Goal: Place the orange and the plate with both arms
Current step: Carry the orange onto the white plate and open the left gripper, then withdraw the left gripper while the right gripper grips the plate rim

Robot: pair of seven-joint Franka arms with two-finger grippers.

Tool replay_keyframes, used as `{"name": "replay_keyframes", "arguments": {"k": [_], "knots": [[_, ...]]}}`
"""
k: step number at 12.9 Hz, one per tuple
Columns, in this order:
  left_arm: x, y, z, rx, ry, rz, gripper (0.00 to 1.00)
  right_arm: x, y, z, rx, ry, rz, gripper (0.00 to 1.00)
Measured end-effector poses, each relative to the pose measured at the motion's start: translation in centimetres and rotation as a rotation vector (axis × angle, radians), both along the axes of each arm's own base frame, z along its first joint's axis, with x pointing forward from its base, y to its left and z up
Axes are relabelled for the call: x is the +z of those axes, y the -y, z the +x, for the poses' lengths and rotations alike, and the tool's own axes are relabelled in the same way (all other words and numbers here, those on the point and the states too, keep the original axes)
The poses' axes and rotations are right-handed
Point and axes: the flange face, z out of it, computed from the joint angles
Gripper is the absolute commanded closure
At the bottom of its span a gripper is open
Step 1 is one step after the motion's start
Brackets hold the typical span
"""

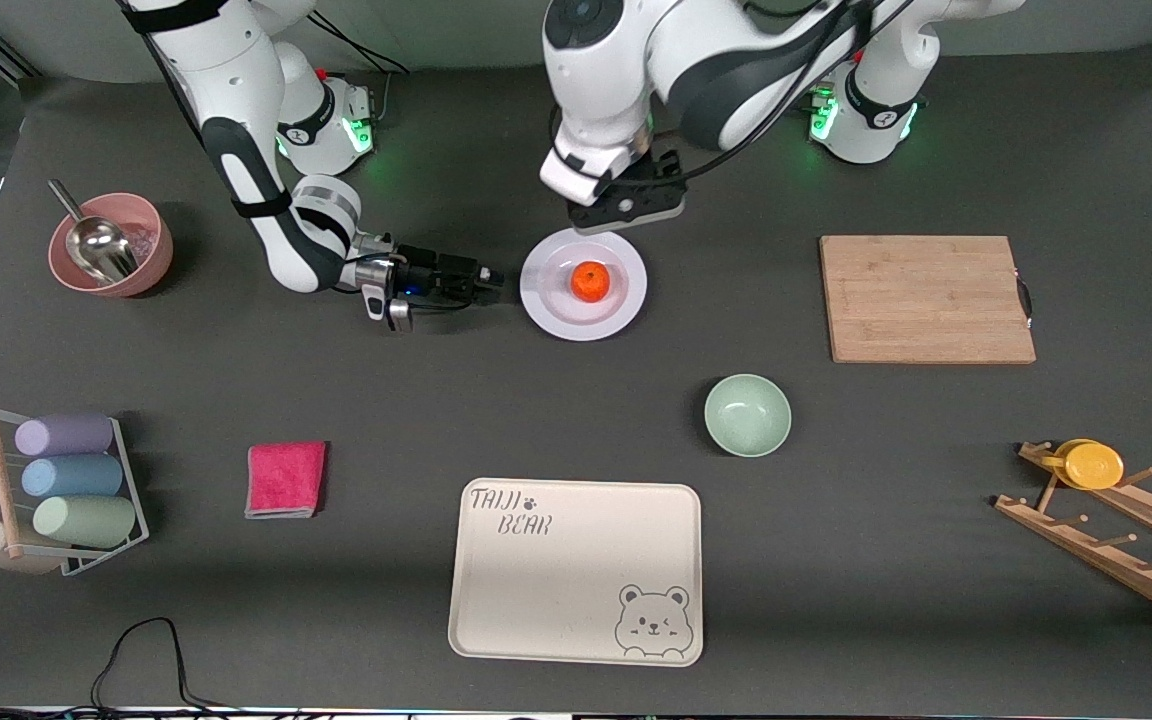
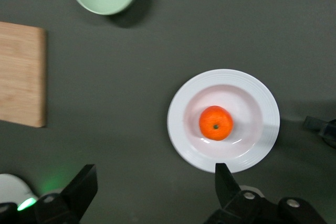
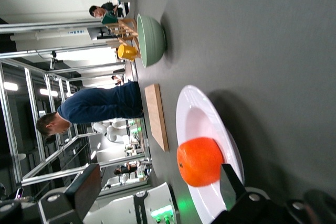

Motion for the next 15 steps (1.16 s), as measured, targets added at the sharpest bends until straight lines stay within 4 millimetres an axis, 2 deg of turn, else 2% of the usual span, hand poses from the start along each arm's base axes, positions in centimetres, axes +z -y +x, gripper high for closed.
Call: {"name": "replay_keyframes", "arguments": {"k": [1,2,4,6,7,9,10,11,12,13,15], "knots": [[4.0,-2.1,2.0,0.002,-0.011,0.002,0.0,-0.8,-0.4,-0.7,0.014,0.001,0.001,0.0],[6.6,-4.2,3.8,0.008,-0.018,-0.004,0.0,-1.4,-0.4,-1.0,0.018,0.001,-0.001,0.0],[10.1,-10.2,8.1,0.025,-0.04,-0.023,0.0,-2.4,-0.1,-1.4,0.021,0.002,-0.012,0.0],[12.0,-18.7,13.1,0.044,-0.049,-0.055,0.0,-2.9,0.0,-1.6,0.027,0.016,-0.021,0.0],[12.4,-23.0,15.1,0.052,-0.053,-0.068,0.0,-3.0,0.0,-1.7,0.03,0.023,-0.023,0.0],[12.5,-31.0,17.9,0.071,-0.061,-0.09,0.0,-3.2,-0.1,-1.7,0.03,0.034,-0.026,0.0],[12.5,-34.2,18.7,0.072,-0.064,-0.101,0.0,-3.2,-0.3,-1.8,0.03,0.037,-0.026,0.0],[12.5,-36.8,19.2,0.075,-0.064,-0.109,0.0,-3.4,-0.6,-2.0,0.029,0.038,-0.026,0.0],[12.6,-38.6,19.5,0.082,-0.06,-0.115,0.0,-3.5,-0.8,-2.1,0.028,0.04,-0.028,0.0],[12.7,-39.5,19.7,0.087,-0.055,-0.119,0.0,-3.6,-1.1,-2.1,0.028,0.041,-0.031,0.0],[12.8,-39.6,19.8,0.088,-0.042,-0.123,0.0,-3.6,-1.5,-2.2,0.031,0.042,-0.031,0.0]]}}
